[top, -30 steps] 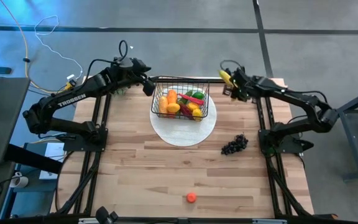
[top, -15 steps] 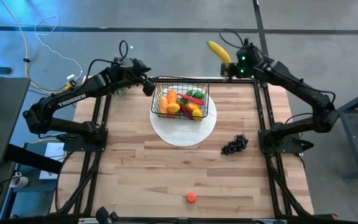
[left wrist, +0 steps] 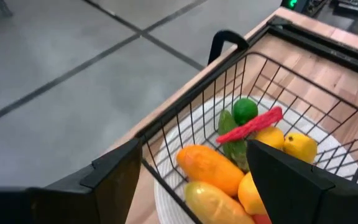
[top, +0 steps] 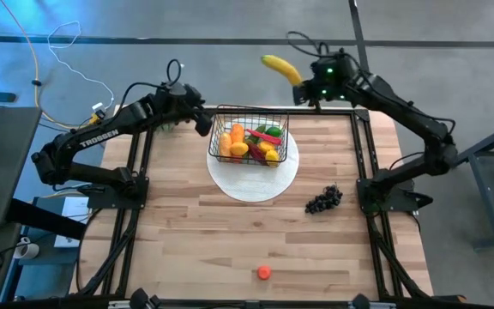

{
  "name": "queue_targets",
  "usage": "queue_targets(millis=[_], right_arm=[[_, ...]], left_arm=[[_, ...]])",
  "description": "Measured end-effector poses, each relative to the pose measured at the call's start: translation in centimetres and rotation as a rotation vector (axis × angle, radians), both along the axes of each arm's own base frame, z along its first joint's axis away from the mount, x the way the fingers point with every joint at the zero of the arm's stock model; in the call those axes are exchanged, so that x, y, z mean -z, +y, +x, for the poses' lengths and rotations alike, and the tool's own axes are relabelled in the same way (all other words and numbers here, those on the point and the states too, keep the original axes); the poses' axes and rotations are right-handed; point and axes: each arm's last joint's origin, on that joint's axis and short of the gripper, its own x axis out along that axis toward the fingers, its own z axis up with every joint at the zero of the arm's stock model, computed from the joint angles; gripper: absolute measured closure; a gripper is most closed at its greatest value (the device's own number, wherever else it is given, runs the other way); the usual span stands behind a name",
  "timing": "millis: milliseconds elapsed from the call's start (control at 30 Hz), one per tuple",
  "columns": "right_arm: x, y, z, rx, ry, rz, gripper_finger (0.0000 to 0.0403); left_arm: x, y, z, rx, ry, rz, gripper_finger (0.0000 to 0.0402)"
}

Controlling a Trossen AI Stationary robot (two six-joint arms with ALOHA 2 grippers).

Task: Build produce basket
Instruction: Put the banana into the wire basket

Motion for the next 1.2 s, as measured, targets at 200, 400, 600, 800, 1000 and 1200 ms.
queue_targets(millis=[200,400,600,800,1000,1200], right_arm=[[2.3,-0.3,3.0,-0.099,0.091,0.018,0.0324],[5.6,0.1,6.5,-0.261,0.243,-0.008,0.0324],[9.0,0.6,9.5,-0.414,0.433,-0.114,0.0324],[11.5,0.9,11.3,-0.471,0.645,-0.251,0.0324],[13.1,0.5,12.4,-0.446,0.700,-0.281,0.0324],[14.2,0.0,12.5,-0.375,0.701,-0.225,0.0324]], left_arm=[[0.6,-0.3,-0.3,-0.039,0.013,-0.087,0.0122],[1.2,-0.7,-0.6,-0.061,0.052,-0.165,0.0122],[1.5,-1.0,-0.6,-0.063,0.076,-0.194,0.0122],[1.5,-1.0,-0.7,-0.080,0.087,-0.182,0.0122],[1.5,-1.0,-0.7,-0.083,0.087,-0.183,0.0122],[1.5,-1.0,-0.7,-0.082,0.087,-0.183,0.0122]])
